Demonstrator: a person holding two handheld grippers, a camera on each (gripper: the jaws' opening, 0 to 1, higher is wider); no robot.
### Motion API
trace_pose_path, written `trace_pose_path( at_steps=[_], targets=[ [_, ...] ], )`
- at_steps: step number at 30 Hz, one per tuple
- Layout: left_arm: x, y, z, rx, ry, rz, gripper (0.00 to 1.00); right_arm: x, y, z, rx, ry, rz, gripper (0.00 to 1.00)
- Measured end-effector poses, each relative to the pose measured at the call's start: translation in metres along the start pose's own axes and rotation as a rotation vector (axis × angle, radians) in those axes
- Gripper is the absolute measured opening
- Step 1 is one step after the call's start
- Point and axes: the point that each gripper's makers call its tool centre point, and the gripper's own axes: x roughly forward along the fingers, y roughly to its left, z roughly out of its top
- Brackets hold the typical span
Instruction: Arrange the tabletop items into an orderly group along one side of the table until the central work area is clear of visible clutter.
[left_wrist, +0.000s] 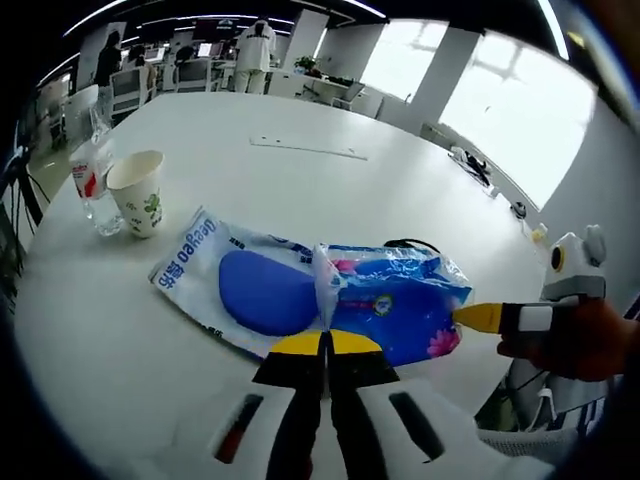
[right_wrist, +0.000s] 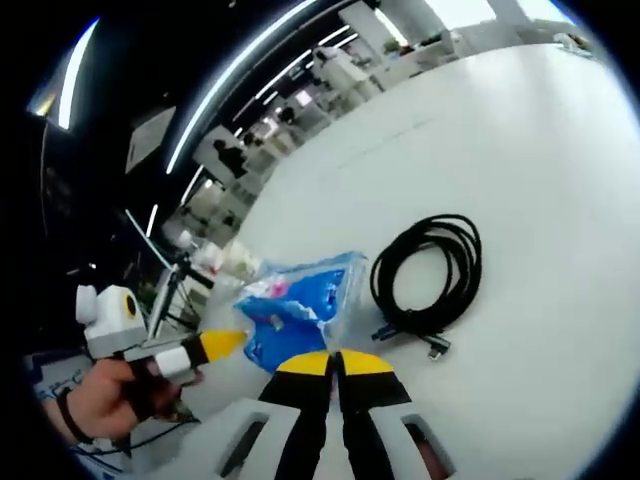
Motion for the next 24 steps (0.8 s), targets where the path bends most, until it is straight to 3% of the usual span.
trace_pose_path(
  at_steps=[11,20,24],
  targets=[
    [0.009,-0.017,-0.004,0.035,0.031,-0.026,0.0,-0.011,-0.015,-0.001,0.023,-0.005,-0.005,0.0],
    [0.019,-0.032,-0.003,0.068,0.052,-0.055,0.0,-0.019,-0.027,0.018,0.027,-0.032,-0.014,0.0],
    [0.027,-0.034,0.01,0.055,0.038,-0.061,0.0,-0.018,-0.029,0.03,0.016,-0.042,-0.014,0.0]
  ],
)
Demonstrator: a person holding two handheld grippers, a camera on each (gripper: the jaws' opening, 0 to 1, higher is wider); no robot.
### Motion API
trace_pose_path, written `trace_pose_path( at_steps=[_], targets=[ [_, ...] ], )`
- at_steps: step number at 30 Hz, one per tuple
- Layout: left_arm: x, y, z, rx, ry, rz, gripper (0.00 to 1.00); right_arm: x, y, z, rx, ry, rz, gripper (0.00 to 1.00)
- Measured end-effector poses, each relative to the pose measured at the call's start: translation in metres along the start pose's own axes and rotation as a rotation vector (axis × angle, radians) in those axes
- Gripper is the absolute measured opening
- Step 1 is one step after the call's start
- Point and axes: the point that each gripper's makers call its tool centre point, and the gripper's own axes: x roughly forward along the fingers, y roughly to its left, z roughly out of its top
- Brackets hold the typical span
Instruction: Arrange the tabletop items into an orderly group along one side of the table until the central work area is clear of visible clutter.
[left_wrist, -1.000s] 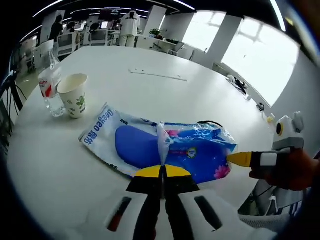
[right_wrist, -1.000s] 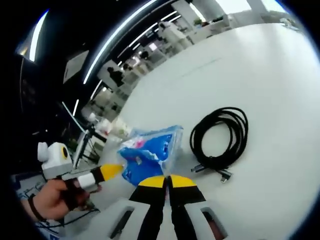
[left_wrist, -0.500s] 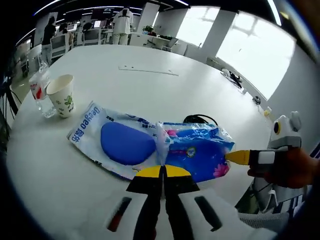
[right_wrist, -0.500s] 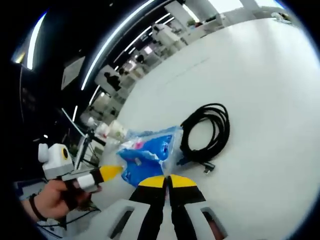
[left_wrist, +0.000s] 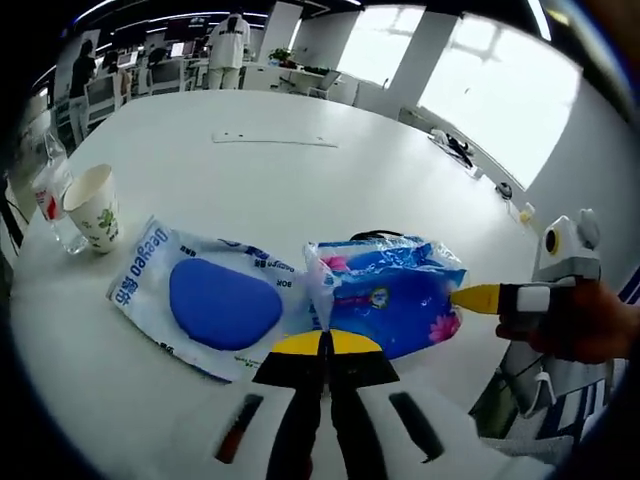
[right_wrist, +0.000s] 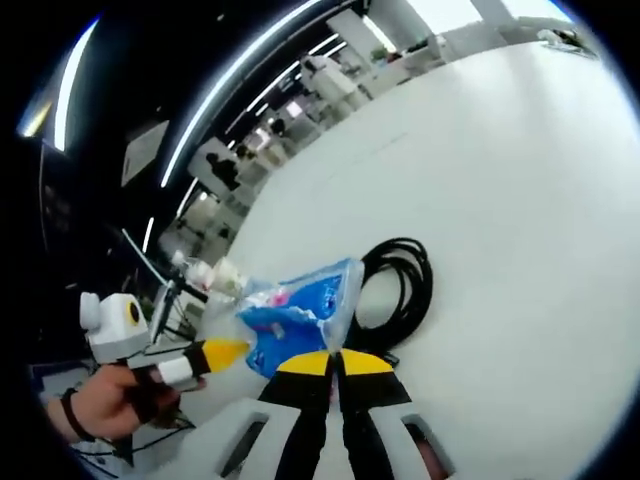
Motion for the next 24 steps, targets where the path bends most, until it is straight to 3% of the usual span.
trace_pose_path(
  at_steps=[6,16,24],
  targets=[
    [0.016,0.0,0.026,-0.043,-0.036,-0.008,0.0,0.007,-0.004,0.025,-0.007,-0.028,-0.004,0.0],
    [0.041,-0.006,0.047,-0.052,-0.043,-0.034,0.0,0.015,-0.022,0.058,-0.019,-0.044,-0.019,0.0],
    [0.062,-0.005,0.067,-0.062,-0.048,-0.049,0.0,0.036,-0.033,0.091,-0.042,-0.046,-0.041,0.0]
  ],
)
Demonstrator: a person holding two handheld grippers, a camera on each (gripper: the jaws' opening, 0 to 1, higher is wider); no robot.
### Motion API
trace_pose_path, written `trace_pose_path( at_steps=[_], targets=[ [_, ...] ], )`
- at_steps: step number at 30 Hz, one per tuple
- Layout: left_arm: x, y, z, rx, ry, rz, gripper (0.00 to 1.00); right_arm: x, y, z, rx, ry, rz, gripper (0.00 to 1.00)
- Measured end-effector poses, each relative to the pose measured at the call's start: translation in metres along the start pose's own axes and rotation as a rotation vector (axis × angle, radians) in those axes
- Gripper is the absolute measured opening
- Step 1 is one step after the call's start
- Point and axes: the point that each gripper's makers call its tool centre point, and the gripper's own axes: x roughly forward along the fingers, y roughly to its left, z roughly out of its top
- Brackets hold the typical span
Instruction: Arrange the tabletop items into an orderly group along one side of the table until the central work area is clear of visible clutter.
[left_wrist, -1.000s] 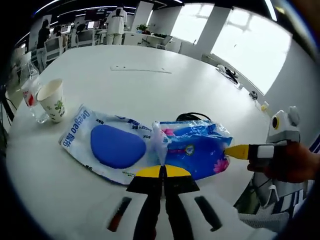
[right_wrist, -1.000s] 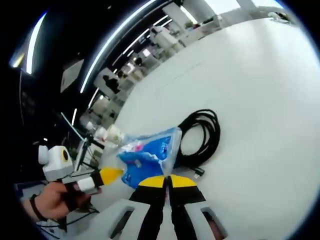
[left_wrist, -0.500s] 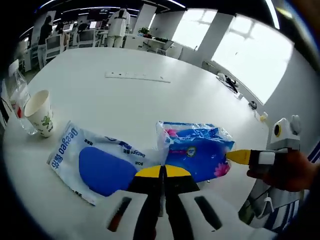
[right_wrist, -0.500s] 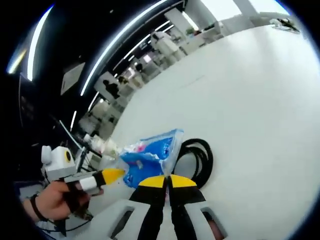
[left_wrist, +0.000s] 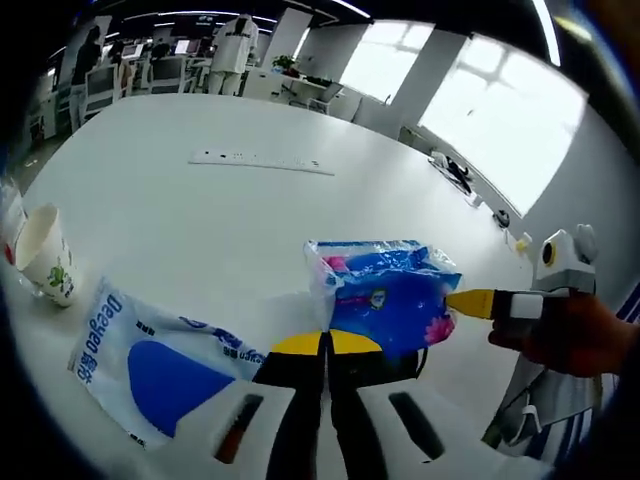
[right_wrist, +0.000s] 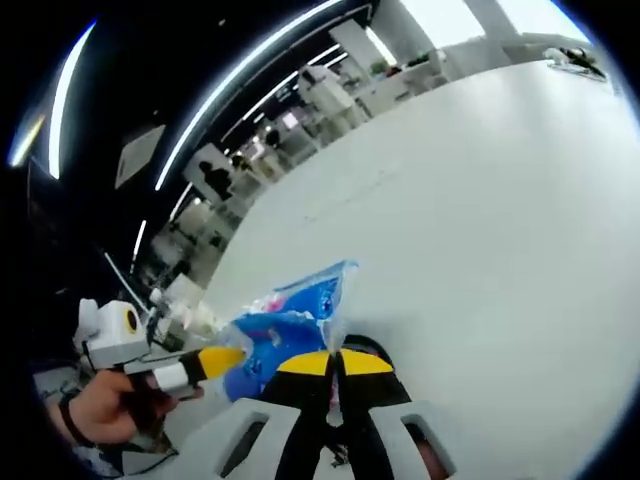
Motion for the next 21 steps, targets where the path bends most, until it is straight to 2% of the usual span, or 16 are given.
trace_pose_path(
  at_steps=[8,21],
  targets=[
    [0.023,0.011,0.014,-0.017,0.01,0.001,0.0,0.031,-0.008,0.029,-0.026,0.007,-0.005,0.0],
    [0.048,0.018,0.03,-0.034,0.013,0.001,0.0,0.057,-0.026,0.045,-0.032,0.028,-0.022,0.0]
  ],
)
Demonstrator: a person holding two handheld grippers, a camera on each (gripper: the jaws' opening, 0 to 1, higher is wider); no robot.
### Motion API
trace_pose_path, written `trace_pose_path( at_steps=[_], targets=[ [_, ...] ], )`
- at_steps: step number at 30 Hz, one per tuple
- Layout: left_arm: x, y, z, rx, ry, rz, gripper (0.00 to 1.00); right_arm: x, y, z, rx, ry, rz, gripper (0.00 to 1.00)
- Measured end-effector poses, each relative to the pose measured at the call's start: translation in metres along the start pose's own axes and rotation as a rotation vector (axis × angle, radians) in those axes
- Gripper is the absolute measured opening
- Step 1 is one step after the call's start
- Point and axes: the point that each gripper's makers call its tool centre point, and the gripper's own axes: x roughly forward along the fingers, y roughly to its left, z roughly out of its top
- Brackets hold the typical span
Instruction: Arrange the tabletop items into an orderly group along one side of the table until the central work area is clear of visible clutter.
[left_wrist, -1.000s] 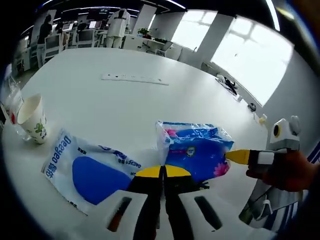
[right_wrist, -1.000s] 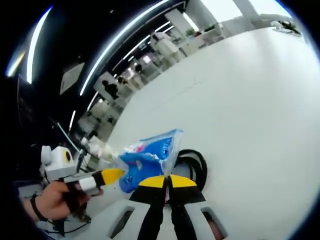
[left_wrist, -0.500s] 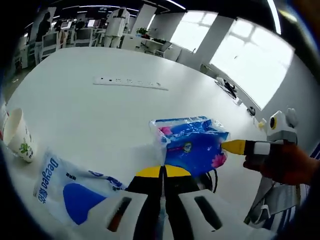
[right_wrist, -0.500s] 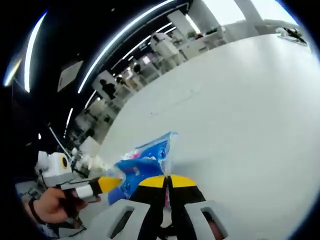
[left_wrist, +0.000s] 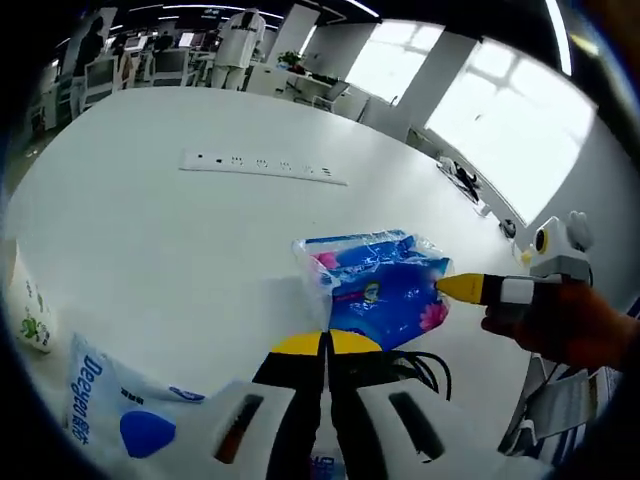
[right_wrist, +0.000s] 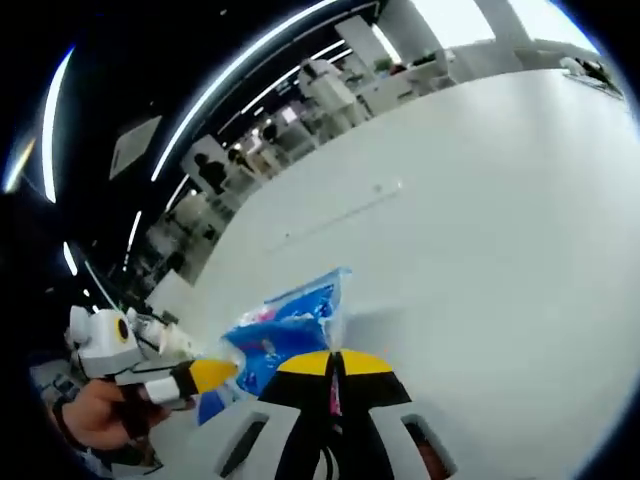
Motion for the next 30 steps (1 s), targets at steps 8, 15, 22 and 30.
trace_pose_path(
  at_steps=[8,15,22,30],
  targets=[
    [0.013,0.001,-0.001,-0.007,0.02,0.005,0.0,0.013,-0.012,0.001,-0.019,0.028,-0.011,0.0],
    [0.025,0.005,-0.02,0.0,0.081,0.023,0.0,0.02,-0.023,-0.013,-0.019,0.061,-0.021,0.0],
    [0.026,0.007,-0.03,0.021,0.105,0.042,0.0,0.022,-0.026,-0.02,-0.01,0.068,-0.033,0.0],
    [0.025,0.005,-0.025,0.0,0.094,0.033,0.01,0.02,-0.033,-0.022,-0.002,0.071,-0.049,0.02]
  ],
)
